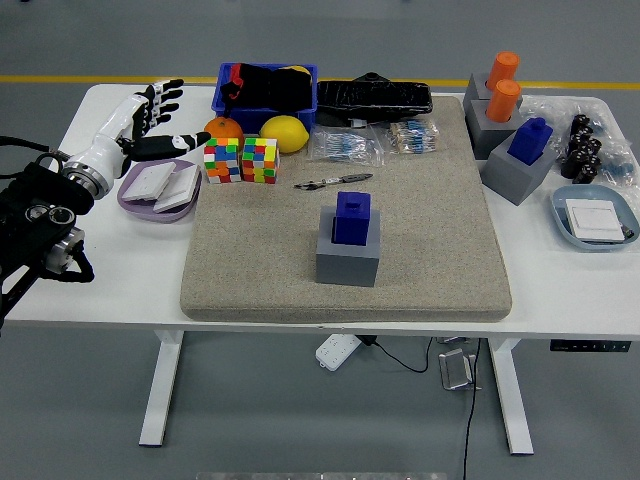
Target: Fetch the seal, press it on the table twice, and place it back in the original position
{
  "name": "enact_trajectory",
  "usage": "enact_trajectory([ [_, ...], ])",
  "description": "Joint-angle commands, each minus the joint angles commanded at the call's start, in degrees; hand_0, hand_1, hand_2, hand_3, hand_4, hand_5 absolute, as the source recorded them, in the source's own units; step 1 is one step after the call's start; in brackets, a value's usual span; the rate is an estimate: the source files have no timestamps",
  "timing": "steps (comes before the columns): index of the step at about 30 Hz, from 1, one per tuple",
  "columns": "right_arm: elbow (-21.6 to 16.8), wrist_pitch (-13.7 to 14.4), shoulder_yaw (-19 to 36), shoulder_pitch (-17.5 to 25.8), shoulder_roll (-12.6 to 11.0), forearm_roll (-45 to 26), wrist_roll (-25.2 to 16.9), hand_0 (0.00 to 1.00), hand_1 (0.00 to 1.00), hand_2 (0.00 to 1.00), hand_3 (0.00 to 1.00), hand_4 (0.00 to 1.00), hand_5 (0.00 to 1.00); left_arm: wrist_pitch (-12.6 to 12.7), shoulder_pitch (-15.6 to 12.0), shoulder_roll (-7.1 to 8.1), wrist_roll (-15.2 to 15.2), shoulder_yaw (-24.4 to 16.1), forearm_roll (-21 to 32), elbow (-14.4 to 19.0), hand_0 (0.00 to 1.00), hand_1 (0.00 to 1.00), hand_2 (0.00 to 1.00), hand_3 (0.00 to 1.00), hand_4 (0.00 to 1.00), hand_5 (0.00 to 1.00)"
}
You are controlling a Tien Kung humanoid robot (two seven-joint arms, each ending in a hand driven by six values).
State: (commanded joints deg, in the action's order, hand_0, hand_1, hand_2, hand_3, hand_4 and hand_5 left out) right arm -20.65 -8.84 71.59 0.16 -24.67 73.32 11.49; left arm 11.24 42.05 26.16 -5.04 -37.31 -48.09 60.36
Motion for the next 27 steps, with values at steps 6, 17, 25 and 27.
enact_trajectory([
  [6, -0.1, 0.0, -0.2, -0.1, 0.0, -0.1, 0.0, 0.924, 0.767, 0.767, 0.778, 0.815, 0.467, -0.5, 0.1, -1.75, 0.5, 2.3, 0.2, 0.9, 0.905, 0.916, 0.906, 0.933, 0.91, 0.105],
  [17, 0.0, 0.0, -0.2, -0.2, 0.0, -0.1, 0.0, 0.924, 0.767, 0.768, 0.778, 0.815, 0.464, -3.7, 1.2, -3.99, 2.1, 8.5, 0.3, 3.0, 0.896, 0.879, 0.856, 0.932, 0.92, 0.087],
  [25, 0.0, 0.0, -0.5, -0.3, -0.1, -0.1, 0.0, 0.924, 0.767, 0.768, 0.778, 0.817, 0.465, -3.4, 1.9, -5.7, 1.6, 11.3, 0.9, 3.6, 0.892, 0.866, 0.836, 0.931, 0.924, 0.074],
  [27, -0.1, 0.0, -0.7, -0.4, -0.2, -0.1, 0.0, 0.924, 0.767, 0.768, 0.778, 0.817, 0.465, -3.4, 1.9, -6.09, 1.6, 11.5, 1.0, 3.6, 0.892, 0.866, 0.836, 0.931, 0.924, 0.074],
])
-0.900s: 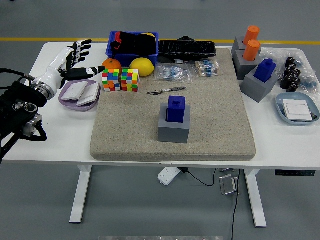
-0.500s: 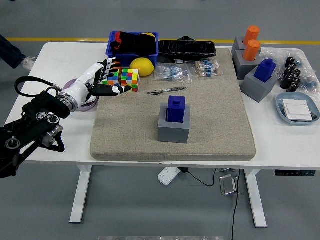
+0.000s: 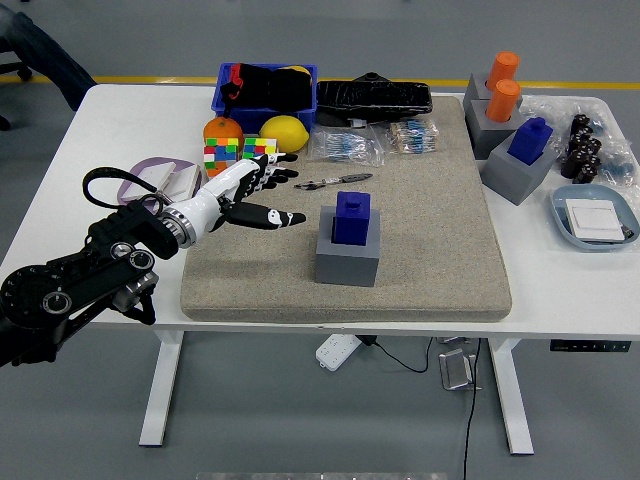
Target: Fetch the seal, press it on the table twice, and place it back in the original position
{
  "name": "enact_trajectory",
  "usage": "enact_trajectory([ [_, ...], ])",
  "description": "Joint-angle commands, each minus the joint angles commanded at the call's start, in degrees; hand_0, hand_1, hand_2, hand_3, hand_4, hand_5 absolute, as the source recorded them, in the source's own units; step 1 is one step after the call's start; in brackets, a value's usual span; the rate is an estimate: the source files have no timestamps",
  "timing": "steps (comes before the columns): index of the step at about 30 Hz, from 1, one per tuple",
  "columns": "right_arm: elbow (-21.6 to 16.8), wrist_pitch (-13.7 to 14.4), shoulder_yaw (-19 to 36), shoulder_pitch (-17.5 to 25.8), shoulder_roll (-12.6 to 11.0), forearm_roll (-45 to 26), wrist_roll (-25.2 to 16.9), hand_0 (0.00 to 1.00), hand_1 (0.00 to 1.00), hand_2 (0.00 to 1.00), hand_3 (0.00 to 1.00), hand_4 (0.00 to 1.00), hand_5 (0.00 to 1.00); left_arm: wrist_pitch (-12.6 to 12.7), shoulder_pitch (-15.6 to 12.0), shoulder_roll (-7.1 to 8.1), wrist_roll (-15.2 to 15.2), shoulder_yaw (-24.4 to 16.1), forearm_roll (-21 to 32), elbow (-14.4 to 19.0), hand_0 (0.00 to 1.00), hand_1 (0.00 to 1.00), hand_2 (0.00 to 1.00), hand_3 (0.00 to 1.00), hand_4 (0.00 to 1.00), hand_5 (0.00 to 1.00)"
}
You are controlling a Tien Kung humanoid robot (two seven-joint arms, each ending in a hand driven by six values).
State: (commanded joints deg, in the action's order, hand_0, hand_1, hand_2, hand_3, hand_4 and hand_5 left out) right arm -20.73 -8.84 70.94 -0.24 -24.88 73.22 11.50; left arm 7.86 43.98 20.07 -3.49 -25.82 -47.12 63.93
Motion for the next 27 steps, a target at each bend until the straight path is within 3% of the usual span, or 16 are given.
enact_trajectory([
  [27, -0.1, 0.0, -1.3, 0.0, -0.2, -0.2, 0.0, 0.924, 0.767, 0.767, 0.777, 0.818, 0.463, 1.4, 0.1, -6.94, -1.7, 2.5, 0.6, -3.0, 0.889, 0.848, 0.795, 0.925, 0.936, 0.011],
])
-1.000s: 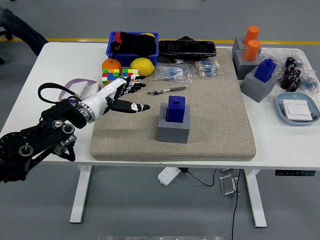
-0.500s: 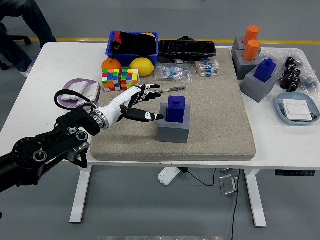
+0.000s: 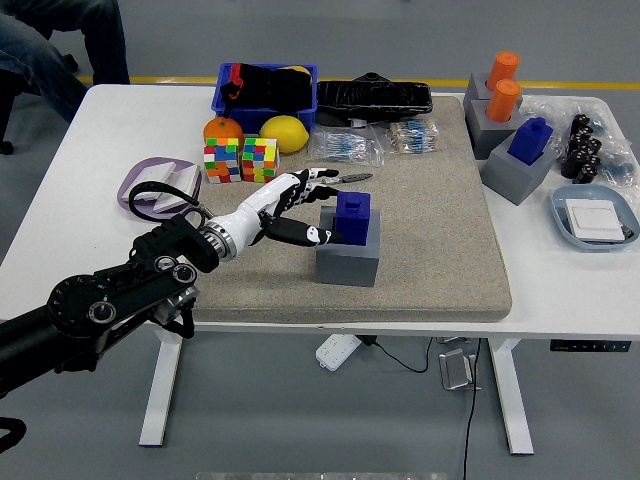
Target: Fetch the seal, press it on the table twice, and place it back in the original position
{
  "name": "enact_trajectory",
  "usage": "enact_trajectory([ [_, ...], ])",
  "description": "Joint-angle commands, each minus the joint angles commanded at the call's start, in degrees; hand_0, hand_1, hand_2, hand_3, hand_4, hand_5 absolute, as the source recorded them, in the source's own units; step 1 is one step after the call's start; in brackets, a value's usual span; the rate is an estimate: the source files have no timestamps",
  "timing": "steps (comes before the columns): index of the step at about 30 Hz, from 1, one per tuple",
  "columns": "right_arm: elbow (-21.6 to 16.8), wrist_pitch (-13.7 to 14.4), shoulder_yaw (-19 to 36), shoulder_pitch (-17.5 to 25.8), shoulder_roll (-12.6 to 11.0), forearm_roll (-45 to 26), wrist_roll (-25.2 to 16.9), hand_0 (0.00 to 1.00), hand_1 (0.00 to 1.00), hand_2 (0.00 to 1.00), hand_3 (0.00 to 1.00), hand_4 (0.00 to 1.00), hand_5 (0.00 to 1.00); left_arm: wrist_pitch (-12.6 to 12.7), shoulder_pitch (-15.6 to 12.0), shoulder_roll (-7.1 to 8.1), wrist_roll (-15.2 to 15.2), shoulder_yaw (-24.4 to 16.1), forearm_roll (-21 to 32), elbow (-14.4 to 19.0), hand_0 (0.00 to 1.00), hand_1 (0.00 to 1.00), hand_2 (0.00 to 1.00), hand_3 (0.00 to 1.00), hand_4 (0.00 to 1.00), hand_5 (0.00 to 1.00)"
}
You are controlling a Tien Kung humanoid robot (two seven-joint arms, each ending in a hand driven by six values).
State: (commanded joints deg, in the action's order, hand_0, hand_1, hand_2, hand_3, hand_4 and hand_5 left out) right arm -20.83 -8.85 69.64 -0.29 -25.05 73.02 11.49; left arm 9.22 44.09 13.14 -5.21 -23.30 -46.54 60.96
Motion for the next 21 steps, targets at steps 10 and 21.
enact_trajectory([
  [10, 0.0, 0.0, 0.0, 0.0, 0.0, 0.0, 0.0, 0.924, 0.768, 0.767, 0.777, 0.818, 0.463, 0.8, -0.3, -1.97, -1.1, 0.7, 0.7, -1.8, 0.883, 0.837, 0.785, 0.92, 0.931, 0.002],
  [21, -0.1, 0.0, 0.1, 0.0, 0.1, -0.1, 0.0, 0.924, 0.768, 0.767, 0.777, 0.818, 0.462, 2.2, -0.2, -4.07, -2.8, 1.3, 1.1, -3.1, 0.879, 0.828, 0.774, 0.917, 0.929, 0.002],
])
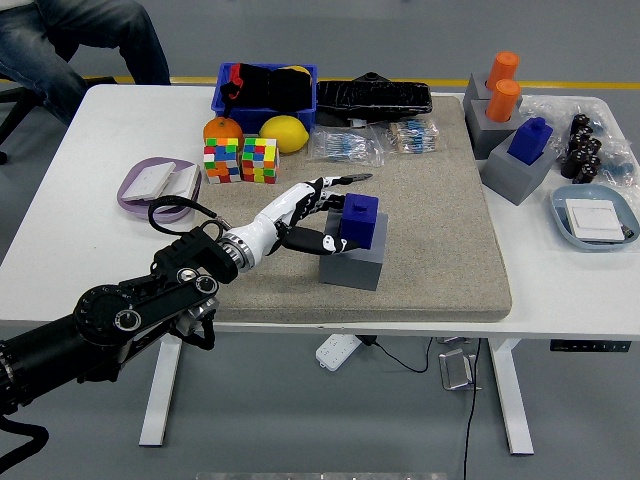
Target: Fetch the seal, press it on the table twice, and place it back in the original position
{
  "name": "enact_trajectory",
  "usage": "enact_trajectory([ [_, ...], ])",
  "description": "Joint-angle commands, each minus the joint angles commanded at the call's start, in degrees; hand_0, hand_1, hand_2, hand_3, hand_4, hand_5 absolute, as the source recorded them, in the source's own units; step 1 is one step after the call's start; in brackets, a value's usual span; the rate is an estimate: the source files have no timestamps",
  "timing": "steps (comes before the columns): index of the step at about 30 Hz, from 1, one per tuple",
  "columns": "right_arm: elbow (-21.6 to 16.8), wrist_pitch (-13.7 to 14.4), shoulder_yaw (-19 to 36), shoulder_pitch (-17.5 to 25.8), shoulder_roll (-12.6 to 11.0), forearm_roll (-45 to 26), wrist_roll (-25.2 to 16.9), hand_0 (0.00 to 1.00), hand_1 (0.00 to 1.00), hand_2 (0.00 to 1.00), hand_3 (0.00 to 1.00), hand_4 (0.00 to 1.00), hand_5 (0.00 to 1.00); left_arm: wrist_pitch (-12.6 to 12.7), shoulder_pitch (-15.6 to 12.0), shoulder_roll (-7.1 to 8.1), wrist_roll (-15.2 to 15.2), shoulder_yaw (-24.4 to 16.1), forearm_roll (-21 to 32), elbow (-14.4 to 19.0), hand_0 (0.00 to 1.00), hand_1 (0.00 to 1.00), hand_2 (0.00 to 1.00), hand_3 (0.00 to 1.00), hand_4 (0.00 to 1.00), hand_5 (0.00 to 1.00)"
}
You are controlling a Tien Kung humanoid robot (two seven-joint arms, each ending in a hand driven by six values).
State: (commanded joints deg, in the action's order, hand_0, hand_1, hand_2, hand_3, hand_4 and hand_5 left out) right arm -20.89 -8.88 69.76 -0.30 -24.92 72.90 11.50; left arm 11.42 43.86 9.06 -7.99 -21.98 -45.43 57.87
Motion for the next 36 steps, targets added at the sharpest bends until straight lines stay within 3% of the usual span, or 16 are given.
enact_trajectory([
  [7, 0.0, 0.0, 0.0, 0.0, 0.0, 0.0, 0.0, 0.924, 0.768, 0.768, 0.777, 0.819, 0.462, 1.2, 0.2, -0.46, -1.2, -0.3, 0.2, -0.1, 0.86, 0.792, 0.741, 0.901, 0.875, 0.002],
  [36, 0.0, -0.1, 0.3, 0.0, 0.1, 0.1, 0.0, 0.924, 0.769, 0.768, 0.777, 0.819, 0.461, 2.6, 0.1, -1.49, -2.2, -0.3, -0.8, -0.3, 0.848, 0.764, 0.714, 0.89, 0.841, 0.002],
])
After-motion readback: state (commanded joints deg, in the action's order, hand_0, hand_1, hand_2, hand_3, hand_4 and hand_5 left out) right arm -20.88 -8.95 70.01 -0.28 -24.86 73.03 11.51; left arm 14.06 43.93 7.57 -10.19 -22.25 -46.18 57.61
